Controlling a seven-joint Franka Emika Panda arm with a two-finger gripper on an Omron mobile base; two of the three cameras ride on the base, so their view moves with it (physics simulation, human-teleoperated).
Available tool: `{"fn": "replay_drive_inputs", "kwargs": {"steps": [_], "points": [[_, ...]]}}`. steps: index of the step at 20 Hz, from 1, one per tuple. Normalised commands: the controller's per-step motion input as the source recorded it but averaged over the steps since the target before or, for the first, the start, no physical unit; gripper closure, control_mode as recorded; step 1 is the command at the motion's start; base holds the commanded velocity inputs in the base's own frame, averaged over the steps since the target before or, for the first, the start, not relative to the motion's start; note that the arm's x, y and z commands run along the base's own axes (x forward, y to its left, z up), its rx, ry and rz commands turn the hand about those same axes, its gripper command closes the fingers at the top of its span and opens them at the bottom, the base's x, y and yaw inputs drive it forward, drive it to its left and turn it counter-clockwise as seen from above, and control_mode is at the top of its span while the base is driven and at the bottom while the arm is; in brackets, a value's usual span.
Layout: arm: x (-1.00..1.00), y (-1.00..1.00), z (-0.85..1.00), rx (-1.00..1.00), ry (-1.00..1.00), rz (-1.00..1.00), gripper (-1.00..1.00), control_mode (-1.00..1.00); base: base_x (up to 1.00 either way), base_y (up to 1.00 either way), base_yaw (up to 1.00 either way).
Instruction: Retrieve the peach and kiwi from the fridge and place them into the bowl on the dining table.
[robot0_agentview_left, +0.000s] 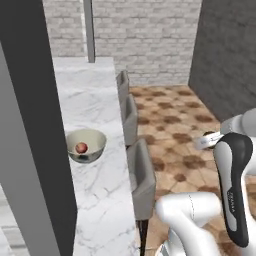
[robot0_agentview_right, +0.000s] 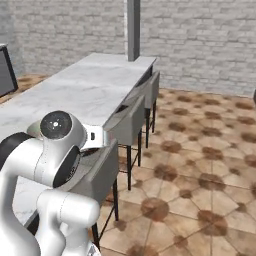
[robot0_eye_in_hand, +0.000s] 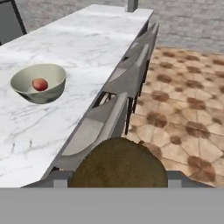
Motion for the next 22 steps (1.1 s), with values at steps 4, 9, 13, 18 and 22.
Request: {"fn": "replay_drive_inputs", "kwargs": {"steps": [4, 9, 13, 18, 22], "points": [[0.00, 0.00, 0.00, 0.00, 0.00, 0.00, 1.00, 1.00, 0.81, 0.00, 0.44], [0.00, 0.00, 0.00, 0.00, 0.00, 0.00, 1.00, 1.00, 0.84, -0.10, 0.38], [0.00, 0.00, 0.00, 0.00, 0.00, 0.00, 1.00, 1.00, 0.90, -0.12, 0.38], [0.00, 0.00, 0.00, 0.00, 0.00, 0.00, 1.00, 1.00, 0.87, -0.02, 0.40], [0.00, 0.00, 0.00, 0.00, 0.00, 0.00, 1.00, 1.00, 0.85, 0.00, 0.41]]}}
